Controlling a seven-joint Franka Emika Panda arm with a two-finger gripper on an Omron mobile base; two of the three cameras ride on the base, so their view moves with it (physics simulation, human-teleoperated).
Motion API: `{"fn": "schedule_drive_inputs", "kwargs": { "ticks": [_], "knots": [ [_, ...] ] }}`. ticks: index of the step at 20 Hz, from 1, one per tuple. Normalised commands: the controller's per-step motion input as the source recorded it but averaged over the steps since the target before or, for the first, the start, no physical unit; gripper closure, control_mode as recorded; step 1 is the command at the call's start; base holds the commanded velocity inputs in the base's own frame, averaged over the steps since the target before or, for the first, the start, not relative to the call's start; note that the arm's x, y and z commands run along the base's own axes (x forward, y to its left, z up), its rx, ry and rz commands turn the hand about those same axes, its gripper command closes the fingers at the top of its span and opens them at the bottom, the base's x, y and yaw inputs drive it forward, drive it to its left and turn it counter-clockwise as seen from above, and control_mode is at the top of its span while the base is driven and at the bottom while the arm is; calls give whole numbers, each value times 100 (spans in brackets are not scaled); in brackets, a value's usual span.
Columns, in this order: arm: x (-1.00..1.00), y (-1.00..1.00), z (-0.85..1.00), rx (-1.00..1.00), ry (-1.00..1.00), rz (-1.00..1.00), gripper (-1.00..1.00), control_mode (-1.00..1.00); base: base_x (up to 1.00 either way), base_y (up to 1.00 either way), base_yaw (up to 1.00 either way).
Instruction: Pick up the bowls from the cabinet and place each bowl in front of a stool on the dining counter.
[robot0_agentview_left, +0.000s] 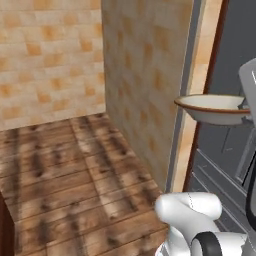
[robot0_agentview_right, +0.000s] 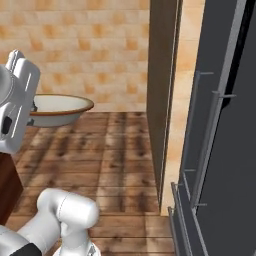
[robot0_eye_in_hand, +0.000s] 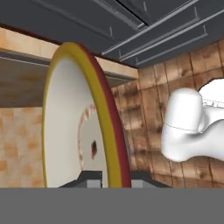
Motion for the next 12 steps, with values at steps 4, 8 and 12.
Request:
{"fn": "schedule_drive_inputs", "kwargs": {
  "ticks": [4, 8, 12],
  "knots": [
    [0, 0, 0, 0, 0, 0, 100, 100, 100, 56, 0],
    [0, 0, 0, 0, 0, 0, 100, 100, 100, 66, 5],
    [0, 0, 0, 0, 0, 0, 100, 100, 100, 58, 16]
  ]
}}
